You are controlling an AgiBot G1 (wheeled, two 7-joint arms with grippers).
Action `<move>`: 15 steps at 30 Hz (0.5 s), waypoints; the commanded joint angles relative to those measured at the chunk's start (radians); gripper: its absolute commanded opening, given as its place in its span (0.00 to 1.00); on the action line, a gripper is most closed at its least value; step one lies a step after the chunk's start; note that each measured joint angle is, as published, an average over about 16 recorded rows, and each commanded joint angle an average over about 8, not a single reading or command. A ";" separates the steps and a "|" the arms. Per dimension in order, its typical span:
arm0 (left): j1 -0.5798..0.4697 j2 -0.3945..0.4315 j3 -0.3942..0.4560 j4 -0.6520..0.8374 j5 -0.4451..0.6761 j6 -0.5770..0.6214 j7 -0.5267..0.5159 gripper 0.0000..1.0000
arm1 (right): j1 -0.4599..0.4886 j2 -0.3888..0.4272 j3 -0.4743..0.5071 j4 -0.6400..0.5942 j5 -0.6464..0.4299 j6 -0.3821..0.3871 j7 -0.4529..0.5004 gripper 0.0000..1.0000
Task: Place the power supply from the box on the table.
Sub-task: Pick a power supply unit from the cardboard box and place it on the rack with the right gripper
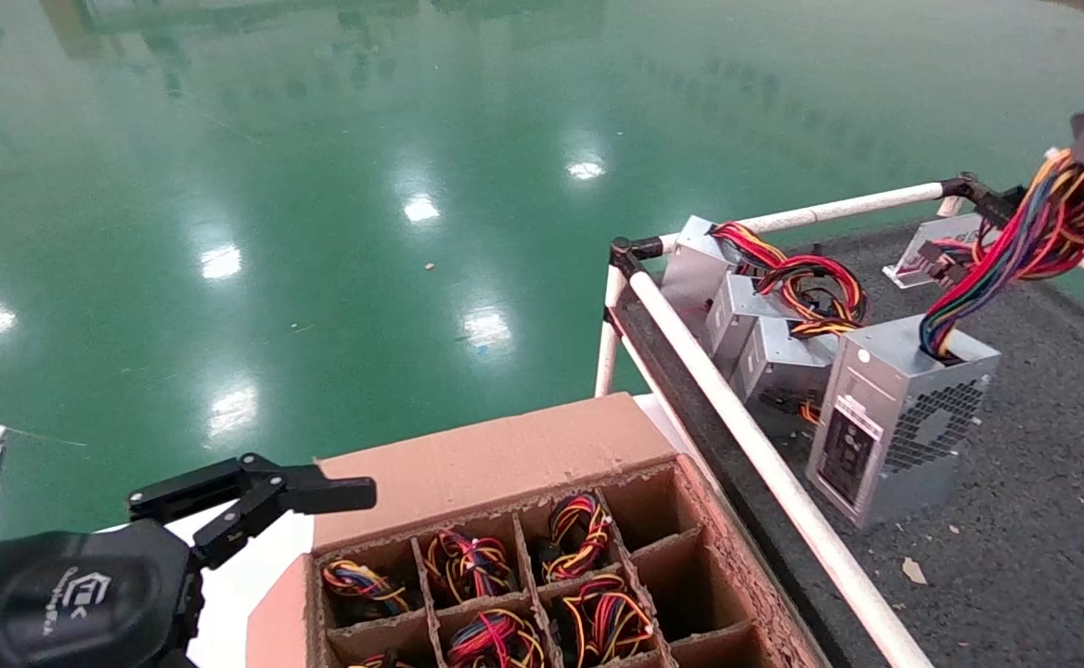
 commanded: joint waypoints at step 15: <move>0.000 0.000 0.000 0.000 0.000 0.000 0.000 1.00 | 0.026 -0.122 -0.055 -0.130 -0.065 0.005 -0.090 0.00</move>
